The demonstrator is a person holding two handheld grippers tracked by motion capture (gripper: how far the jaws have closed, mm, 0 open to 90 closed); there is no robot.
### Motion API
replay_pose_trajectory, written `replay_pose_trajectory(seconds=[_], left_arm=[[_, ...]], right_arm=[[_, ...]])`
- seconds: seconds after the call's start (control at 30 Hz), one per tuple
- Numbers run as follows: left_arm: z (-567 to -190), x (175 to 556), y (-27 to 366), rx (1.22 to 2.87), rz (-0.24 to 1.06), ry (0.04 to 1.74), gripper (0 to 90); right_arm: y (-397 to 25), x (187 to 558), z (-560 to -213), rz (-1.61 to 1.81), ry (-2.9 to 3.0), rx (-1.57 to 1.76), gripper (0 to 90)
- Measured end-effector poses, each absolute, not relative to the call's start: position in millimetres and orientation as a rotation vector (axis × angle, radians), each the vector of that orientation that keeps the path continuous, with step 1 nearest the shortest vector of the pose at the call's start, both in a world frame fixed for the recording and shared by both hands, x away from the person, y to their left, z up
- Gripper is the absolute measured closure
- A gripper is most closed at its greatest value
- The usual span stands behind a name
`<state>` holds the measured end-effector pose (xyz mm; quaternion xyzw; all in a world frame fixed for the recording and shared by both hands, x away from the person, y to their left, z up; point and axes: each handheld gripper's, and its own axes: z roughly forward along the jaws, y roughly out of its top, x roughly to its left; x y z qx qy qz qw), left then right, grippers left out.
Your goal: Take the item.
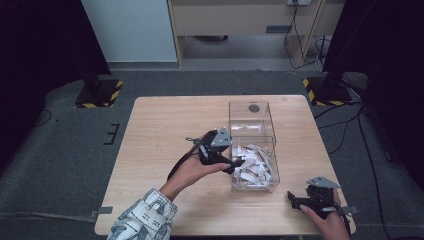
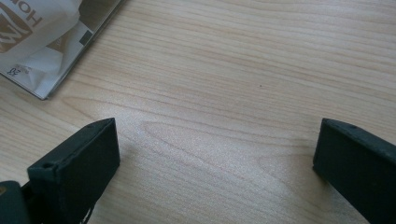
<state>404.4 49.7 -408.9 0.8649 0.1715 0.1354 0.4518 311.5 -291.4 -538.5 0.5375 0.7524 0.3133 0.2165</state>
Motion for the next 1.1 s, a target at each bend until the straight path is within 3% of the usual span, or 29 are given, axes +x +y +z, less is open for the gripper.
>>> replay_pose_trajectory(seconds=[0.73, 1.1], left_arm=[[-412, 404, 18, 2.200, 0.322, 0.388, 13.7], [-417, 405, 10, 2.244, 0.302, 0.379, 32.2]], right_arm=[[-292, 311, -539, 0.869, 2.086, 1.489, 0.8], [-292, 312, -538, 0.870, 2.087, 1.486, 0.8]])
